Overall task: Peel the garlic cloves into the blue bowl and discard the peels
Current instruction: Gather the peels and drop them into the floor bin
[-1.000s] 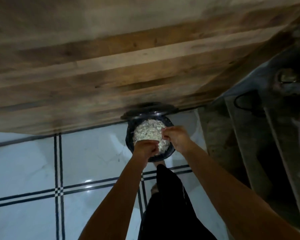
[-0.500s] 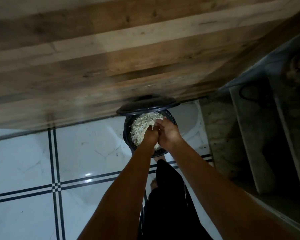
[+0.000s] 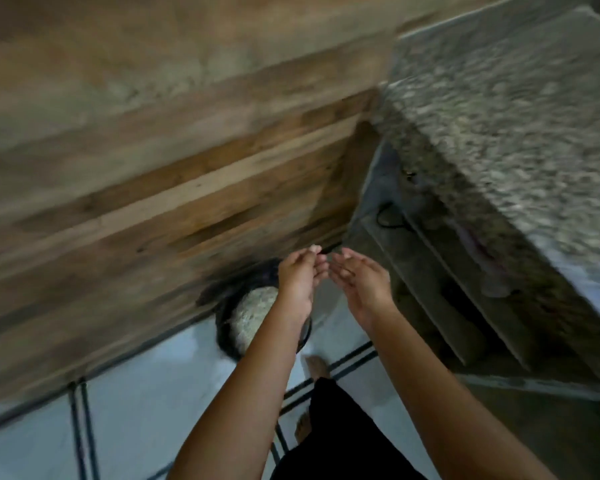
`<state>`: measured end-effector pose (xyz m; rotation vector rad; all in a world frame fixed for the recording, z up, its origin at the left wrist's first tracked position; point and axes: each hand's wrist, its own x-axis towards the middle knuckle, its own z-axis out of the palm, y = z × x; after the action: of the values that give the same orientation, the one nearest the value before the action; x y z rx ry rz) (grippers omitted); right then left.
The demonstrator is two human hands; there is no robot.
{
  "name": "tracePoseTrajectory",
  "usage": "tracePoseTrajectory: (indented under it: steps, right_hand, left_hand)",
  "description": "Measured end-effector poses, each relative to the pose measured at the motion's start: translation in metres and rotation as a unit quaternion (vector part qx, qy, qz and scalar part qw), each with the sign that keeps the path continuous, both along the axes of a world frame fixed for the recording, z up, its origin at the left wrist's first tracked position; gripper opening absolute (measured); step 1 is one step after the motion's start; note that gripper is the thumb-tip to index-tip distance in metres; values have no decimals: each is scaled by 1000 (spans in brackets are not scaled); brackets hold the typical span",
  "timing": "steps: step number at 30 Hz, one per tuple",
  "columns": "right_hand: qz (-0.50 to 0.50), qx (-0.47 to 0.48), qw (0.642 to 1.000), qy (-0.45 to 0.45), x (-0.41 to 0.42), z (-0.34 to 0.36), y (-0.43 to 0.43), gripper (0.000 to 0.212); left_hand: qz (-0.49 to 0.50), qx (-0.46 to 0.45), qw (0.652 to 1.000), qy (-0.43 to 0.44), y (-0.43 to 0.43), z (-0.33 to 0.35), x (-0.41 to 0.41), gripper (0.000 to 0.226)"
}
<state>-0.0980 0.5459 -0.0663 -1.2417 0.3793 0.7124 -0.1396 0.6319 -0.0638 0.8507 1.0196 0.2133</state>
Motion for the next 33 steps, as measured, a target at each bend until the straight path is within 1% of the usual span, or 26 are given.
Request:
tracePoseTrajectory:
  steps: [2, 5, 7, 9, 13, 16, 18, 20, 24, 26, 27, 29, 30, 33]
  right_hand:
    - [-82, 19, 996, -14, 13, 34, -46, 16]
    - [-199, 28, 978, -56, 31, 80, -128, 14]
    - [-265, 45, 960, -83, 38, 102, -185, 12]
    - [-328, 52, 937, -110, 39, 120, -249, 13]
    - [-408, 51, 900, -145, 30, 146, -353, 14]
    - [-447, 45, 879, -163, 21, 154, -432, 10]
    - [-451, 15, 876, -170, 16, 152, -483, 9]
    - [-455, -36, 873, -173, 15, 144, -529, 10]
    - [-452, -199, 856, -151, 20, 116, -608, 16]
    - [-420, -302, 845, -139, 23, 98, -637, 7]
    - [-399, -351, 836, -134, 24, 91, -647, 7]
    - [-353, -424, 824, -128, 27, 82, -663, 18]
    - [-319, -457, 820, -131, 28, 79, -668, 20]
    - [-224, -546, 794, -147, 32, 73, -677, 15]
  left_hand:
    - [-48, 7, 998, -36, -38, 29, 24, 16]
    - [-137, -1, 986, -95, -112, 67, 57, 18]
    - [-203, -6, 970, -134, -166, 87, 77, 19]
    - [-276, -18, 947, -163, -231, 107, 92, 20]
    - [-380, -31, 906, -183, -339, 132, 103, 20]
    - [-419, -27, 887, -190, -418, 140, 105, 19]
    - [-440, -23, 877, -192, -467, 140, 106, 19]
    - [-465, -20, 864, -192, -511, 138, 108, 19]
    - [-503, -8, 847, -173, -571, 130, 109, 19]
    - [-512, 8, 844, -160, -589, 127, 109, 18]
    - [-516, 18, 843, -152, -595, 126, 109, 19]
    - [-522, 35, 840, -142, -604, 124, 110, 19]
    - [-525, 42, 838, -141, -607, 122, 112, 18]
    - [-534, 63, 832, -135, -614, 116, 116, 17]
